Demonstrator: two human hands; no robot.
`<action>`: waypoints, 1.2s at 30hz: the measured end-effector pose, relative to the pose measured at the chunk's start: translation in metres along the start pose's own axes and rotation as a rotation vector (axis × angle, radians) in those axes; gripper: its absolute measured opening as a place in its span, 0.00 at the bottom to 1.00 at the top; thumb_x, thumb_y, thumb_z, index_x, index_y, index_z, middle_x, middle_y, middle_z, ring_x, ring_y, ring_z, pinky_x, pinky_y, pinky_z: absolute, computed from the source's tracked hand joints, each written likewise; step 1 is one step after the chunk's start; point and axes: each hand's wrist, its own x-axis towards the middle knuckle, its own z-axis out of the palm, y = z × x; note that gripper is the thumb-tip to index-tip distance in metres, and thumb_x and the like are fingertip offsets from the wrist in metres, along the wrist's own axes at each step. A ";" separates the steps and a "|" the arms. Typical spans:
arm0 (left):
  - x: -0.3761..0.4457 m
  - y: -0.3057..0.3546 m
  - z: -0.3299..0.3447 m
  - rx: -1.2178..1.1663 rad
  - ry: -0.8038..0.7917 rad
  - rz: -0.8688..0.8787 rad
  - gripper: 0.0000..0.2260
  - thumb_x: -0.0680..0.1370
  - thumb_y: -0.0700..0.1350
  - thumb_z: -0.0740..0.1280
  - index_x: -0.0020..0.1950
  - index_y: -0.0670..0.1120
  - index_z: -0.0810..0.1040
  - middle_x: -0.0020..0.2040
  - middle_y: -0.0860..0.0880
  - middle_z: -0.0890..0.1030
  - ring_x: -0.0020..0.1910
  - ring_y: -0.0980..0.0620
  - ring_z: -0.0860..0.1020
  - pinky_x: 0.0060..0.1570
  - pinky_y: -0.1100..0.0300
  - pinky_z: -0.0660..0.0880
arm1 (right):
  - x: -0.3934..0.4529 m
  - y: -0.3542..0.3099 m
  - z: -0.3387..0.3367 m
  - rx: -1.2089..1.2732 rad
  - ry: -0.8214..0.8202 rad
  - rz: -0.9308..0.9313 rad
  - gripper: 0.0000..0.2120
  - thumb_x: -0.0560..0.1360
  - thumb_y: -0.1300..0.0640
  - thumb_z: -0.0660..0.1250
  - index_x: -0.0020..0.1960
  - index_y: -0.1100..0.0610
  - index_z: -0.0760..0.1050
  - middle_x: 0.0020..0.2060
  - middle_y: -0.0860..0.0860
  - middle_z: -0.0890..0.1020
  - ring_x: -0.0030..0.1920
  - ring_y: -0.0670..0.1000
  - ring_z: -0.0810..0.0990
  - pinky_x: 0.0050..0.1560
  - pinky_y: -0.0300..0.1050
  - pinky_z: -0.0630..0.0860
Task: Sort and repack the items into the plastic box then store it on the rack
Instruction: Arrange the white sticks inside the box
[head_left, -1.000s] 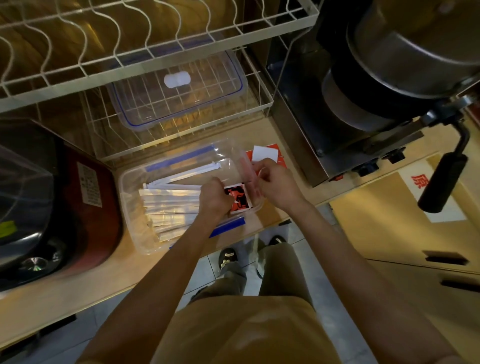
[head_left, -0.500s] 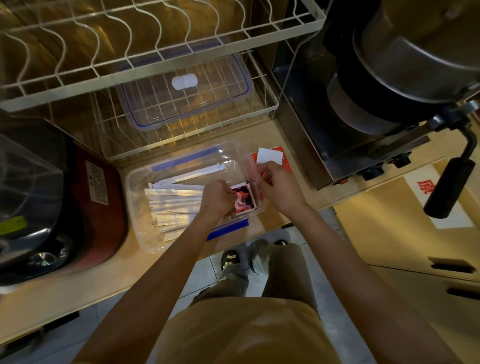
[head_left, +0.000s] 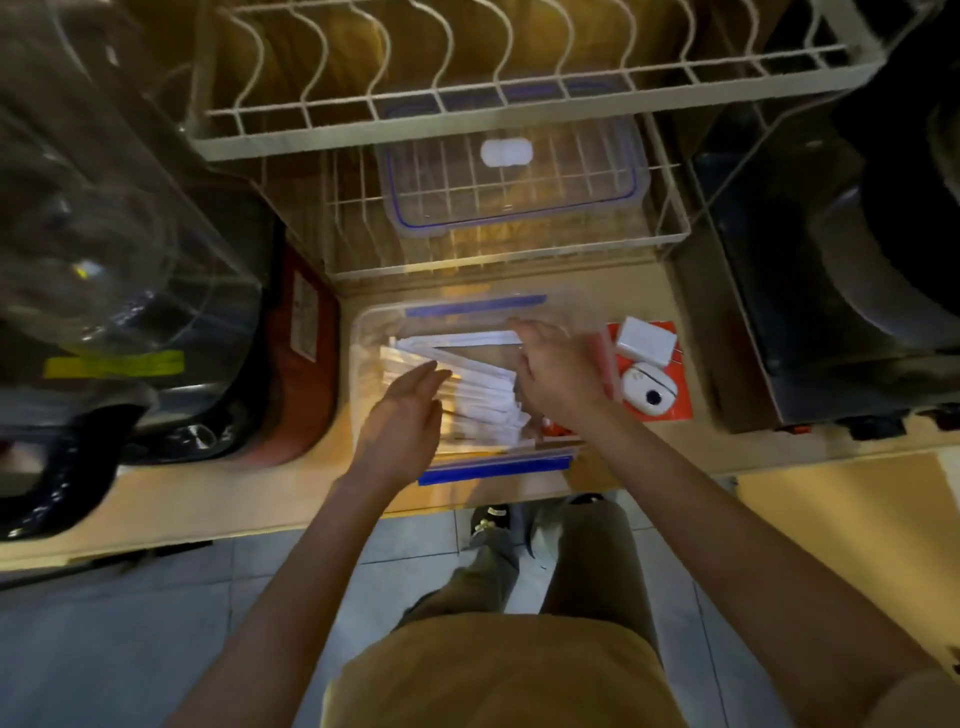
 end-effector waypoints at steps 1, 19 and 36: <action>-0.003 -0.002 0.003 0.000 0.012 -0.005 0.19 0.78 0.38 0.57 0.70 0.44 0.67 0.73 0.43 0.65 0.72 0.45 0.64 0.70 0.56 0.61 | 0.007 0.002 0.006 -0.053 -0.034 -0.006 0.27 0.75 0.66 0.60 0.72 0.58 0.61 0.70 0.56 0.69 0.71 0.55 0.65 0.71 0.50 0.62; -0.009 0.012 0.014 0.165 -0.011 -0.181 0.15 0.77 0.45 0.55 0.62 0.50 0.72 0.65 0.50 0.74 0.62 0.48 0.72 0.56 0.52 0.73 | 0.036 0.005 0.011 -0.484 -0.160 -0.130 0.17 0.77 0.64 0.55 0.66 0.60 0.65 0.64 0.57 0.71 0.65 0.56 0.69 0.59 0.50 0.71; -0.014 0.023 0.014 0.175 0.157 -0.216 0.21 0.68 0.51 0.49 0.33 0.40 0.77 0.32 0.40 0.80 0.34 0.40 0.78 0.31 0.59 0.65 | 0.011 -0.022 0.017 -0.170 -0.246 -0.270 0.13 0.78 0.58 0.57 0.56 0.59 0.76 0.54 0.57 0.80 0.56 0.57 0.78 0.54 0.50 0.74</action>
